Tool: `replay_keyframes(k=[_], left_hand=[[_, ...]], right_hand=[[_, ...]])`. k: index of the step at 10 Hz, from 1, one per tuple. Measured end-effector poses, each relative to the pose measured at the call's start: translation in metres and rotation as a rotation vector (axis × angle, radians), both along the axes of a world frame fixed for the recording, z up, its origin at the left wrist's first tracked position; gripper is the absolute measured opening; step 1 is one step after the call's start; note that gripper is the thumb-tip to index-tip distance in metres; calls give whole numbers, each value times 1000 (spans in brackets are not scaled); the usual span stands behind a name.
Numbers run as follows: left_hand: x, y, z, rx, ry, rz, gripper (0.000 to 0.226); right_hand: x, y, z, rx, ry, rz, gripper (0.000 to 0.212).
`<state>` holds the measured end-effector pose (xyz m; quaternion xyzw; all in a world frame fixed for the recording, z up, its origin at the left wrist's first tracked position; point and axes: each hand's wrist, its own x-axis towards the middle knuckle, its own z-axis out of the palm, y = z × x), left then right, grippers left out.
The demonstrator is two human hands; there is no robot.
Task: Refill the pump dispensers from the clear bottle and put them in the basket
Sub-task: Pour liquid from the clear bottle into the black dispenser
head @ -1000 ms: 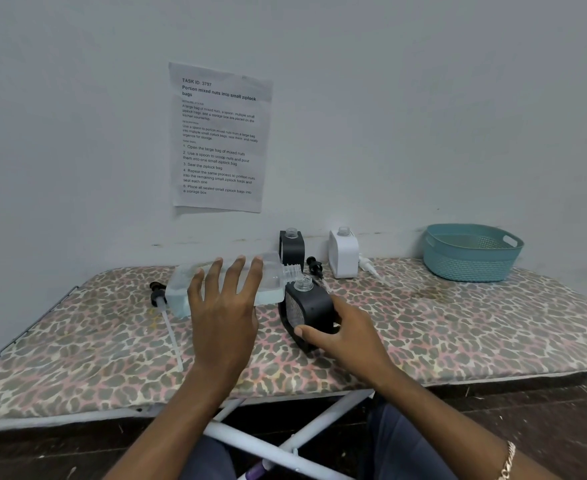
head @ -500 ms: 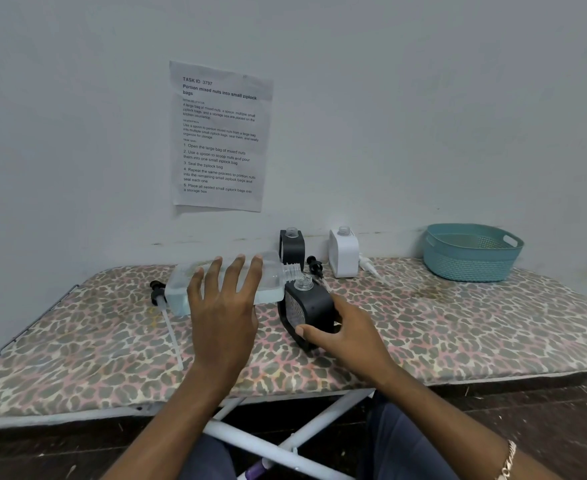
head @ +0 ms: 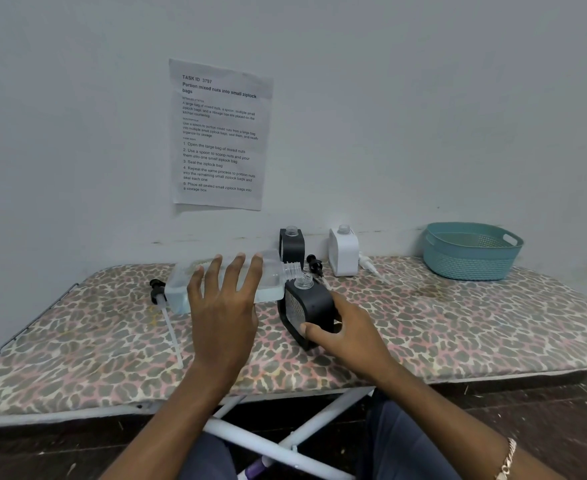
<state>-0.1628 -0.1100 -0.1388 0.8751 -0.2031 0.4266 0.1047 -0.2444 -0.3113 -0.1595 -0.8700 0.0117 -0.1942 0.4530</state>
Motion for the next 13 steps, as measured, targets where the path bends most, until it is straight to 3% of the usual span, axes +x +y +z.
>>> replay_keyframes(k=[13], left_hand=[[1,0,-1,8,-12,4,80]], right_hand=[[1,-3,-1,25,1,22,44]])
